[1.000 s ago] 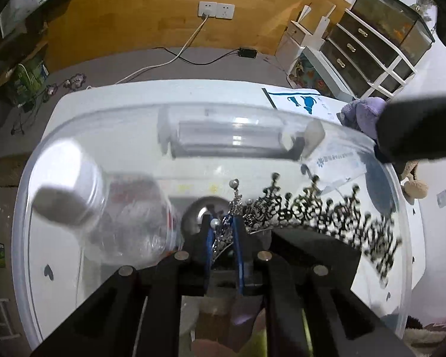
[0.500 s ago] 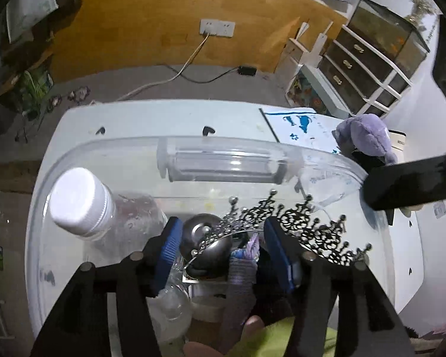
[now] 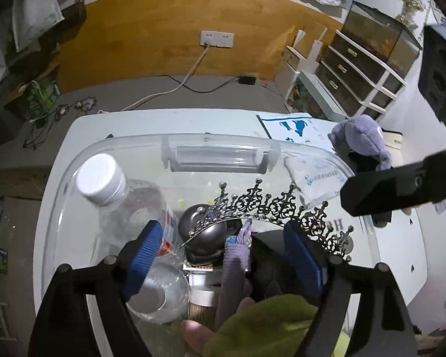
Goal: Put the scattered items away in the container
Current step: 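Open both tools to release the tiara inside the box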
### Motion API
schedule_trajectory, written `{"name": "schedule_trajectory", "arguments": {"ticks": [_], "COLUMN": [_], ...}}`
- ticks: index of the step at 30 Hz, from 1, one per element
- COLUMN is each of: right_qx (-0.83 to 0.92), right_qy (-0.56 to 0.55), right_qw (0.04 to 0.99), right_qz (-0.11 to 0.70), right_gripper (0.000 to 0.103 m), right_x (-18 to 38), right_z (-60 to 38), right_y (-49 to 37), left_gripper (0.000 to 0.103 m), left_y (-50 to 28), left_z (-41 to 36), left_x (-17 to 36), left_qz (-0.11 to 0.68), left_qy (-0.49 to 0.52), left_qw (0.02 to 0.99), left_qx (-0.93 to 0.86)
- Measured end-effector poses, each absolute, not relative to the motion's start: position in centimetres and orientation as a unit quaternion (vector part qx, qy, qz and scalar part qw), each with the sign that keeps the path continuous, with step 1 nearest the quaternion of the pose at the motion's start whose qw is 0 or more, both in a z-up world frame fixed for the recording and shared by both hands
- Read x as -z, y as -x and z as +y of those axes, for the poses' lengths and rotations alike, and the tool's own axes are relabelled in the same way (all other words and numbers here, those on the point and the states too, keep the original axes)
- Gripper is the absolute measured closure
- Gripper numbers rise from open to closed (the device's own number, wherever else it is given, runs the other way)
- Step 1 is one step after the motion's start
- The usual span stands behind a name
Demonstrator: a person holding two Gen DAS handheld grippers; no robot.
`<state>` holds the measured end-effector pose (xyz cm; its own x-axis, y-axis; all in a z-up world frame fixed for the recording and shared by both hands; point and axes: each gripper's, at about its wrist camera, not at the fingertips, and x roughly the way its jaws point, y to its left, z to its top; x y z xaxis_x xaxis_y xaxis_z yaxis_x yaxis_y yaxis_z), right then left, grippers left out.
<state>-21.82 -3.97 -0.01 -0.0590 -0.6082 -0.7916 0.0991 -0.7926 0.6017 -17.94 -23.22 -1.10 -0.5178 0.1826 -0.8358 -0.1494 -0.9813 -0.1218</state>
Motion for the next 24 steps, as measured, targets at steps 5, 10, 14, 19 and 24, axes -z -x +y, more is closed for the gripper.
{"name": "schedule_trajectory", "arguments": {"ticks": [5, 10, 14, 19, 24], "right_qx": [0.735, 0.763, 0.788, 0.829, 0.855], "right_qy": [-0.599, -0.563, -0.534, -0.475, -0.433], "right_qw": [0.252, 0.253, 0.251, 0.247, 0.250], "right_qz": [-0.194, -0.190, -0.178, -0.160, -0.137], "right_gripper": [0.008, 0.003, 0.000, 0.000, 0.000], "right_x": [-0.9, -2.0, -2.8, -3.9, -4.5], "right_z": [-3.3, -2.4, -1.4, 0.0, 1.6], "right_y": [20.3, 18.4, 16.7, 14.0, 11.1], "left_gripper": [0.008, 0.006, 0.000, 0.000, 0.000], "left_y": [16.4, 14.6, 13.0, 11.0, 9.2], "left_z": [-23.3, -23.5, -23.6, -23.0, -22.4], "left_x": [-0.1, -2.1, -3.4, -4.5, -5.7], "left_qz": [-0.008, 0.004, -0.001, 0.008, 0.001], "left_qy": [0.464, 0.434, 0.416, 0.404, 0.394], "left_qw": [0.068, 0.049, 0.040, 0.028, 0.018], "left_qx": [-0.883, -0.900, -0.908, -0.914, -0.919]}}
